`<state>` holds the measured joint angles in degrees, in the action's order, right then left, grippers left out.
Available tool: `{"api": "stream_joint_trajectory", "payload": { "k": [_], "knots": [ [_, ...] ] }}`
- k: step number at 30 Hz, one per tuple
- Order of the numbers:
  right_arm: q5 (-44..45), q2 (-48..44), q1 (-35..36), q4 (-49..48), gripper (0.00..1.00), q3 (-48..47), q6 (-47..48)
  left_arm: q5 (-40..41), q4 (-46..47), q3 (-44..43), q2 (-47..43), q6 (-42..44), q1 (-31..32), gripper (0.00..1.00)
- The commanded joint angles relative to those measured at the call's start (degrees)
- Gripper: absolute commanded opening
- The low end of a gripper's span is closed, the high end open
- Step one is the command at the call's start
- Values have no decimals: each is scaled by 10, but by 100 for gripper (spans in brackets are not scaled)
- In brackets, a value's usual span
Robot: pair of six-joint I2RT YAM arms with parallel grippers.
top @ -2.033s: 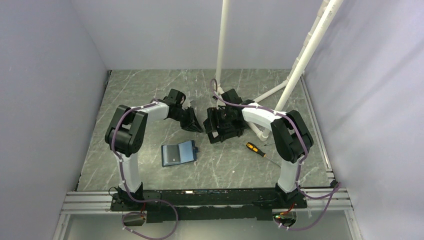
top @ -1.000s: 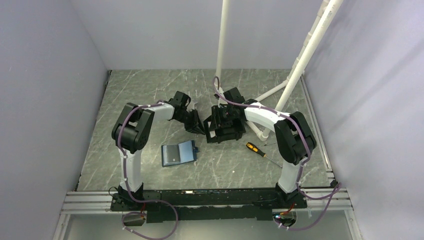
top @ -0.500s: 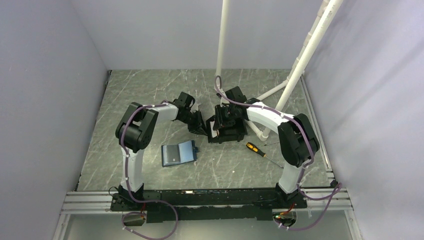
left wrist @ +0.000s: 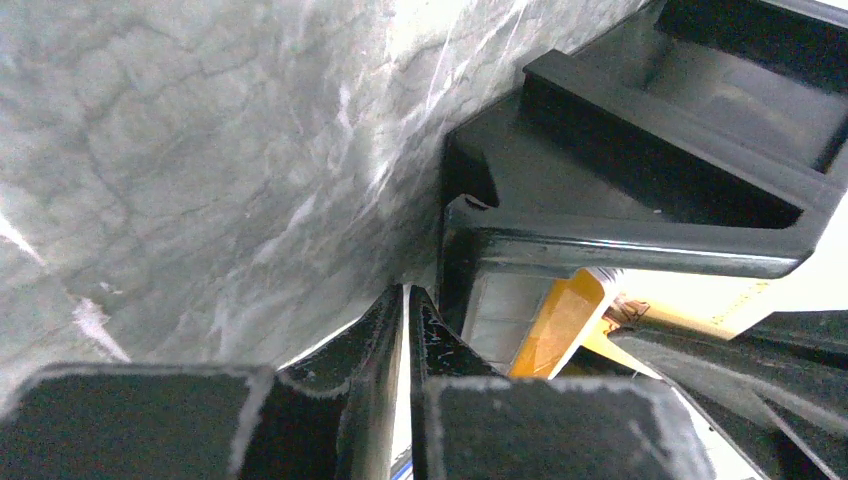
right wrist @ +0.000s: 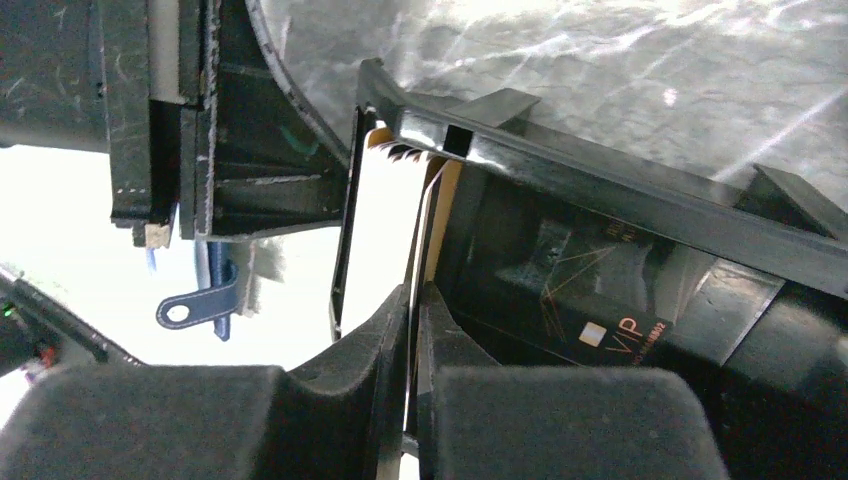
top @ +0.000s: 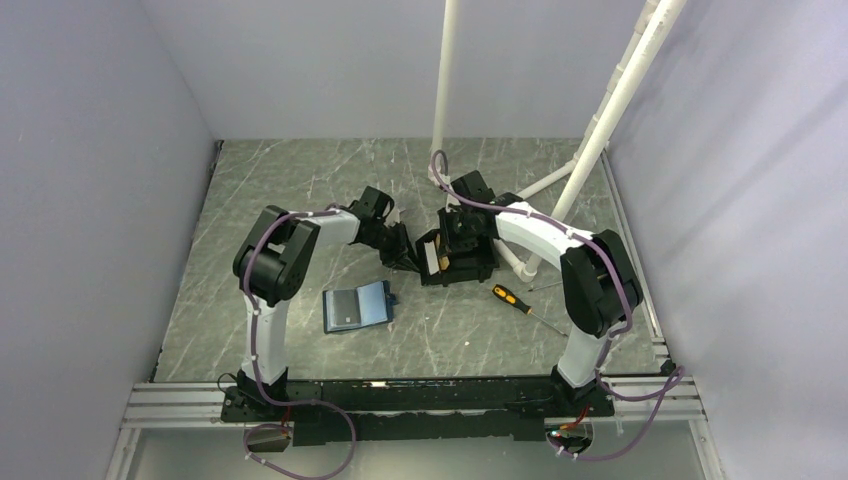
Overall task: Put the credit cards into the card holder
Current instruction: Pick up the credit card from the storage box.
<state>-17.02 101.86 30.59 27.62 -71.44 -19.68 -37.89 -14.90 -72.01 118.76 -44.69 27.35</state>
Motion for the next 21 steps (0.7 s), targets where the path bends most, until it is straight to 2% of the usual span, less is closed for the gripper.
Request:
{"api": "stream_joint_trajectory", "payload": {
  "k": [1,8,12,18,21],
  "knots": [
    [44,-33,11,22,7,-39,-6,-19,62,7,-12,-31,16,14],
    [137,-41,21,69,0,-74,17,-1,30,1,-21,-11,17,14],
    [166,-55,22,90,0,-85,26,13,-32,-15,-38,33,14,18],
    [204,-88,31,101,0,-91,38,46,-124,-10,-101,88,-25,27],
    [218,-99,71,104,0,-106,52,67,-179,6,-174,120,-52,39]
  ]
}}
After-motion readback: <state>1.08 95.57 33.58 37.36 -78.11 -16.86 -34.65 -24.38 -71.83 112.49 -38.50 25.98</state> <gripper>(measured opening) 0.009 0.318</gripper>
